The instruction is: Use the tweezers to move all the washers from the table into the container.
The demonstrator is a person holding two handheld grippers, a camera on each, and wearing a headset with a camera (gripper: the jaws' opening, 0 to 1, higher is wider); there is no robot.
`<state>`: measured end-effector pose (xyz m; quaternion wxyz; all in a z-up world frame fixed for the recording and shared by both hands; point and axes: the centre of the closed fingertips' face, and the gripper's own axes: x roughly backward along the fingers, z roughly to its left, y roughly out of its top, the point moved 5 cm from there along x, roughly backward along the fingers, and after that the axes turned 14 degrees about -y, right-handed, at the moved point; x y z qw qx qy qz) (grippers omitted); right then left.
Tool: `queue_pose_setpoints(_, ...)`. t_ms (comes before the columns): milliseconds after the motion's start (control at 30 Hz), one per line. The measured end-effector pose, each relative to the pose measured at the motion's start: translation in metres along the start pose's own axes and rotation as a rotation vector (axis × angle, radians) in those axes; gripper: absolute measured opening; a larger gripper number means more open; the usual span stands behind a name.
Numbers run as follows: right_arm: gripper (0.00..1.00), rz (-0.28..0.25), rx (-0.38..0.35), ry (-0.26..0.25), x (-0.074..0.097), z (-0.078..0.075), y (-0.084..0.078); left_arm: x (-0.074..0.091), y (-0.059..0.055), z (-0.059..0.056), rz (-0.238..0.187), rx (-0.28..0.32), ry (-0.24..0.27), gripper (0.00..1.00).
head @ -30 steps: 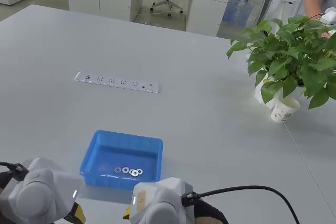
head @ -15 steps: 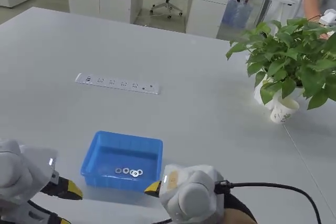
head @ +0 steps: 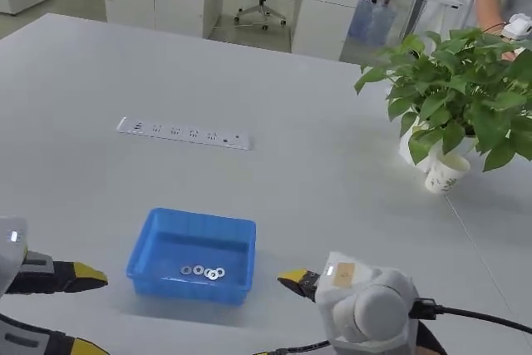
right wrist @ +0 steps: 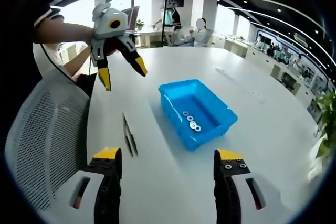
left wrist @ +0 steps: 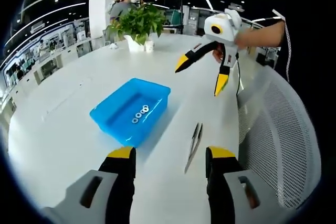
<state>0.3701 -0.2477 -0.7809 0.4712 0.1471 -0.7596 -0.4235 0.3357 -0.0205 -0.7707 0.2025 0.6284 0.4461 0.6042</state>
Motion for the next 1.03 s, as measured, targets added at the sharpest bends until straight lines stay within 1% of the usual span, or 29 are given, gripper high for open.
queue_pose_setpoints(67, 0.76, -0.014, -0.03, -0.027, 0.005, -0.003, -0.002, 0.003, 0.0, -0.001, -0.022, 0.007, 0.014, 0.62)
queue_pose_setpoints(133, 0.8, -0.028, -0.057, -0.041, 0.01, -0.006, -0.004, 0.006, 0.002, -0.002, -0.053, 0.014, 0.035, 0.66)
queue_pose_setpoints(200, 0.83, -0.04, -0.081, -0.051, 0.016, -0.008, -0.007, 0.01, 0.004, -0.002, -0.09, 0.022, 0.056, 0.7)
queue_pose_setpoints(300, 0.87, -0.055, -0.119, -0.06, 0.023, -0.009, -0.01, 0.014, 0.005, -0.004, -0.121, 0.029, 0.084, 0.76)
queue_pose_setpoints(400, 0.89, -0.065, -0.147, -0.073, 0.029, -0.01, -0.015, 0.018, 0.004, -0.006, -0.132, 0.034, 0.098, 0.78)
queue_pose_setpoints(467, 0.9, -0.067, -0.162, -0.081, 0.033, -0.011, -0.019, 0.019, 0.002, -0.009, -0.142, 0.044, 0.106, 0.79)
queue_pose_setpoints(500, 0.91, -0.076, -0.172, -0.089, 0.035, -0.012, -0.02, 0.02, 0.001, -0.011, -0.15, 0.05, 0.109, 0.8)
queue_pose_setpoints(667, 0.96, -0.091, -0.207, -0.098, 0.041, -0.012, -0.028, 0.022, -0.003, -0.016, -0.171, 0.063, 0.133, 0.84)
queue_pose_setpoints(700, 0.97, -0.101, -0.22, -0.1, 0.043, -0.012, -0.028, 0.023, -0.004, -0.017, -0.175, 0.066, 0.139, 0.85)
queue_pose_setpoints(800, 1.0, -0.108, -0.232, -0.102, 0.044, -0.012, -0.03, 0.024, -0.006, -0.017, -0.176, 0.06, 0.163, 0.9)
queue_pose_setpoints(867, 1.0, -0.112, -0.235, -0.099, 0.045, -0.012, -0.031, 0.026, -0.006, -0.016, -0.181, 0.07, 0.174, 0.94)
queue_pose_setpoints(1000, 1.0, -0.125, -0.245, -0.098, 0.049, -0.012, -0.032, 0.026, -0.004, -0.015, -0.193, 0.068, 0.179, 0.99)
queue_pose_setpoints(1033, 1.0, -0.131, -0.243, -0.102, 0.049, -0.013, -0.033, 0.025, -0.004, -0.015, -0.189, 0.066, 0.178, 0.99)
